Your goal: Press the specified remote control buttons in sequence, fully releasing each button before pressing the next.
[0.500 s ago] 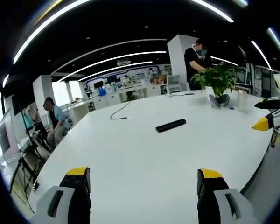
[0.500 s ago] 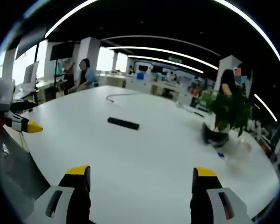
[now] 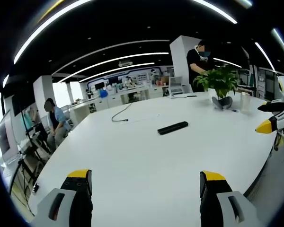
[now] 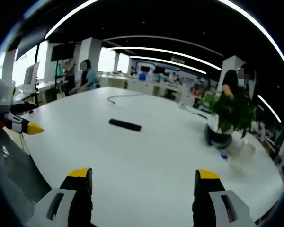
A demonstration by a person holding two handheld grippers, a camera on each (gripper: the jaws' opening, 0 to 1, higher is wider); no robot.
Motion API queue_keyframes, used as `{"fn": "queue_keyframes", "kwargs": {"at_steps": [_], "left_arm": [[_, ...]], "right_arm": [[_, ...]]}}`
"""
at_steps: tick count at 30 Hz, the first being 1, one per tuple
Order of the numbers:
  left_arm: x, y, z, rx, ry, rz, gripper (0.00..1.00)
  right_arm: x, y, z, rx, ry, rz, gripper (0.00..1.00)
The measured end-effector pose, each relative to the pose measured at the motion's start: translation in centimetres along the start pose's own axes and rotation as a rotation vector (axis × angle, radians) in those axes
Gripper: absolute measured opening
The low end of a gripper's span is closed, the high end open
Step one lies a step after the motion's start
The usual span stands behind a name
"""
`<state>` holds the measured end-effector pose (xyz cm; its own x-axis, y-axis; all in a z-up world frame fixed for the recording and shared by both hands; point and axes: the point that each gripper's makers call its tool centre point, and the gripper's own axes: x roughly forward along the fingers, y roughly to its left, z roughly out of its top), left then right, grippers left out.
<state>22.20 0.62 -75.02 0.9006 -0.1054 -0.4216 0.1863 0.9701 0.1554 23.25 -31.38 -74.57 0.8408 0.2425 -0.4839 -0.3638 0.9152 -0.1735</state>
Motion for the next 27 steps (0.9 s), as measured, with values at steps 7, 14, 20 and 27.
{"fn": "queue_keyframes", "kwargs": {"at_steps": [7,14,20,27], "left_arm": [[-0.12,-0.08,0.27,0.003,-0.013,-0.002,0.97],[-0.13,-0.24,0.34,0.002,-0.017,-0.011,0.97],[-0.19,-0.12,0.47,-0.013,-0.023,-0.012,0.96],[-0.22,-0.16,0.48,-0.030,-0.021,-0.022,0.95]], "right_arm": [[0.06,-0.03,-0.11,-0.002,0.009,-0.002,0.87],[0.08,-0.34,-0.28,0.033,0.015,-0.003,0.87],[0.12,-0.12,-0.37,0.028,0.022,0.004,0.87],[0.17,-0.09,-0.43,0.026,0.024,0.006,0.86]]}}
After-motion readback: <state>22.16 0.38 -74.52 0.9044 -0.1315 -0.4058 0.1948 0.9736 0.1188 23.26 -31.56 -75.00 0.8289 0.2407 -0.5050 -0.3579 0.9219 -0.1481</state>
